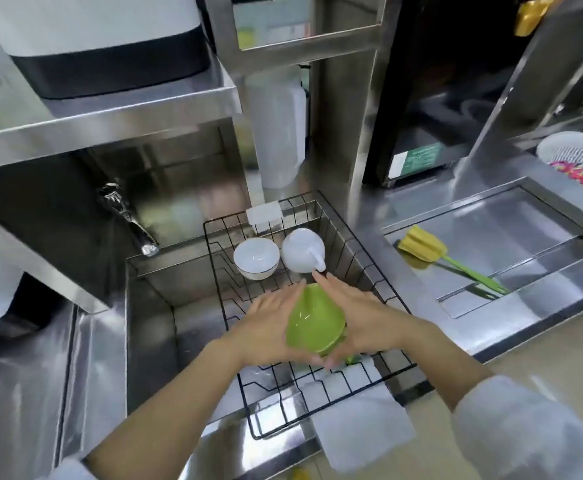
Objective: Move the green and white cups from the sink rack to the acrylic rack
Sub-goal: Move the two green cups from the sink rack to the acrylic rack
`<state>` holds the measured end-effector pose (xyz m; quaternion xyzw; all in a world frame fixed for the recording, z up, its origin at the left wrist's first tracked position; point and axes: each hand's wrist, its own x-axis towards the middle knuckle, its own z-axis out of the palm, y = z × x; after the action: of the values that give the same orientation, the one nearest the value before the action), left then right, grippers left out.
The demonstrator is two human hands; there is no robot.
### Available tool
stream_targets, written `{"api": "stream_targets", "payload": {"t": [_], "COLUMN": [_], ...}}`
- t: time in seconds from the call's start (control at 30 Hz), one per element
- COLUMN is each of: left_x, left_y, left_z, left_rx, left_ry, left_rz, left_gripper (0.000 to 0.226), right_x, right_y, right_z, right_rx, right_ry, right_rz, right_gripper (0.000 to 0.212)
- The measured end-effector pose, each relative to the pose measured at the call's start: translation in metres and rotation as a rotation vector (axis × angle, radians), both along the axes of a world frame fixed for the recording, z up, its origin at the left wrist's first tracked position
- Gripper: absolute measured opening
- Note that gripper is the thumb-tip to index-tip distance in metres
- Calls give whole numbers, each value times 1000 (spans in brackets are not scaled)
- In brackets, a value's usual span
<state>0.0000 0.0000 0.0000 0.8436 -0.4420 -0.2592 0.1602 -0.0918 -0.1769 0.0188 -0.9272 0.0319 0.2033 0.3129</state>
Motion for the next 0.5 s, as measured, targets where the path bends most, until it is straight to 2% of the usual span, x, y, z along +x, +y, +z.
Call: {"api": "stream_targets", "payload": {"t": [0.1, 0.3, 0.5], "left_x": [-2, -2, -4], "left_y": [-2, -4, -7], "left_z": [-1, -2, 5], "left_rx": [4, -66, -173], "left_ry": [-17, -20, 52], "left_rz": [-28, 8, 108], "left_gripper": [127, 128, 129], "right_x": [2, 0, -5], "right_y": [1, -1, -3], "right_z": [0, -12, 1], "right_rx": [39, 47, 238], "right_ry": [12, -118, -184], "right_rz": [24, -8, -66], "right_gripper": [133, 126, 120]}}
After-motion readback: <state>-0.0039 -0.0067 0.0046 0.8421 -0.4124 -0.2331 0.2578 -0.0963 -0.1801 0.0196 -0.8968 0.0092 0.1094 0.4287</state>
